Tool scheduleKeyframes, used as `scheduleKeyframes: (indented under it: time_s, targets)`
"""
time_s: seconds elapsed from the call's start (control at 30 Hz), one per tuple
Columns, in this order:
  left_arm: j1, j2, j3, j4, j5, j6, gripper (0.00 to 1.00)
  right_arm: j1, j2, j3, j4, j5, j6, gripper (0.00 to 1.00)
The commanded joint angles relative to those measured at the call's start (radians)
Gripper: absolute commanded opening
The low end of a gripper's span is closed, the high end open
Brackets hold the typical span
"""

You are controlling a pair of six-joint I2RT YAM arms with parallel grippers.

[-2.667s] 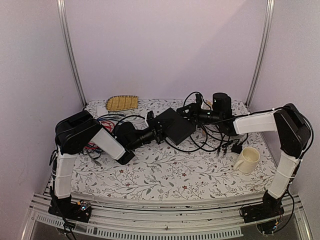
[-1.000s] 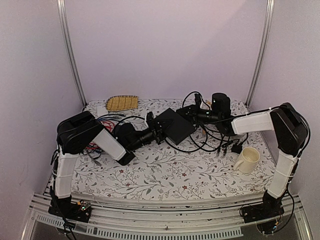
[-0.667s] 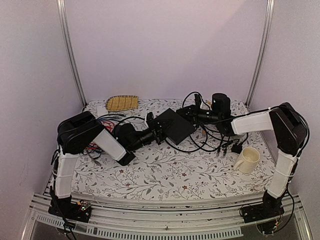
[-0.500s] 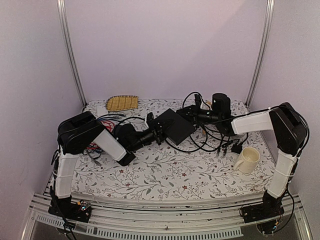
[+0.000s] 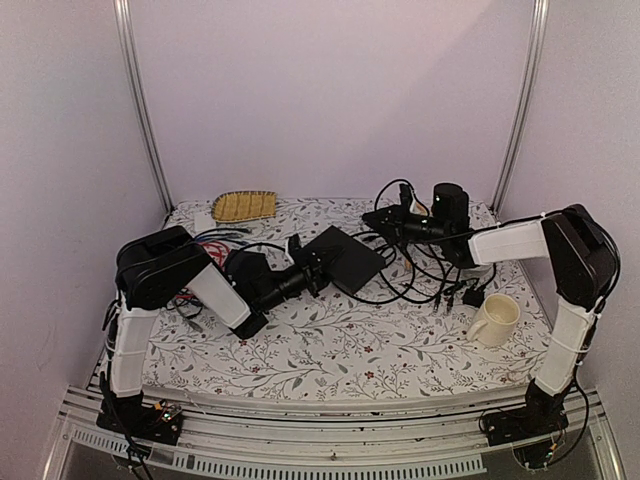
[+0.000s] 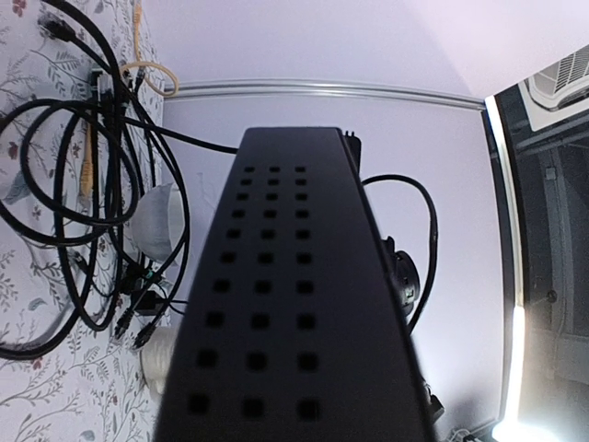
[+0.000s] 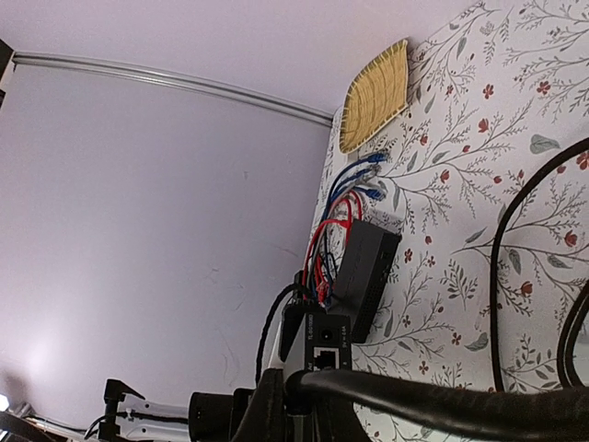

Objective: Pull the plug from the switch port
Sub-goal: Pull the connector from the switch port, then place the connector at the corner of the board.

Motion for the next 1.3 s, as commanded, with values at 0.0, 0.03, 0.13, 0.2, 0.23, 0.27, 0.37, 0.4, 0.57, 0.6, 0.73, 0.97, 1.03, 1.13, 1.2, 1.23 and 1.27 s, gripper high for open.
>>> scheduleKeyframes:
  time_s: [0.0,0.03,0.13,0.2,0.23,0.27,0.37,0.4,0.57,0.6,0.73,0.97,1.03,1.13,1.2,1.23,1.27]
  targets:
    - [0.005,-0.018,-0.01,0.229,-0.052,0.018,0.0,-0.034,-0.06,0.002,0.057,0.019,-0.013,0.01]
    - [0.004,-0.018,-0.009,0.23,-0.054,0.018,0.0,-0.038,-0.068,0.001,0.057,0.019,-0.013,0.01]
    - [0.001,-0.018,-0.008,0.231,-0.055,0.022,0.0,-0.048,-0.084,-0.01,0.057,0.022,-0.015,0.01]
    - [0.001,-0.019,-0.008,0.232,-0.055,0.023,0.0,-0.055,-0.094,-0.019,0.054,0.022,-0.019,0.01]
    - [0.001,-0.019,-0.009,0.232,-0.055,0.023,0.0,-0.058,-0.099,-0.025,0.054,0.023,-0.02,0.01]
    - [0.001,-0.02,-0.01,0.233,-0.055,0.025,0.0,-0.062,-0.104,-0.03,0.053,0.022,-0.021,0.01]
    - [0.003,-0.03,-0.017,0.229,-0.051,0.035,0.0,-0.106,-0.121,-0.029,0.019,0.014,-0.034,0.01]
    - [0.002,-0.035,-0.022,0.223,-0.044,0.04,0.0,-0.133,-0.124,-0.025,-0.005,0.008,-0.036,0.01]
    - [0.004,-0.053,-0.039,0.208,-0.011,0.056,0.0,-0.29,-0.095,0.051,-0.106,-0.038,-0.064,0.01]
    - [0.004,-0.054,-0.04,0.206,-0.005,0.056,0.0,-0.315,-0.083,0.071,-0.127,-0.044,-0.071,0.01]
    - [0.005,-0.063,-0.036,0.178,0.036,0.065,0.0,-0.388,-0.043,0.11,-0.175,-0.05,-0.084,0.01]
    - [0.015,-0.089,-0.014,0.022,0.149,0.123,0.0,-0.423,0.061,0.189,-0.277,-0.087,-0.09,0.15]
    - [0.021,-0.089,-0.001,-0.03,0.193,0.129,0.0,-0.422,0.074,0.181,-0.312,-0.097,-0.088,0.32]
    - [0.033,-0.086,0.03,-0.118,0.296,0.142,0.0,-0.422,0.057,0.154,-0.353,-0.099,-0.104,0.41]
    - [0.043,-0.09,0.048,-0.201,0.356,0.164,0.0,-0.422,0.034,0.143,-0.396,-0.094,-0.13,0.47]
    - [0.045,-0.095,0.053,-0.252,0.381,0.181,0.0,-0.423,0.024,0.139,-0.418,-0.091,-0.141,0.49]
    - [0.048,-0.102,0.061,-0.312,0.404,0.198,0.0,-0.422,0.011,0.131,-0.439,-0.088,-0.158,0.49]
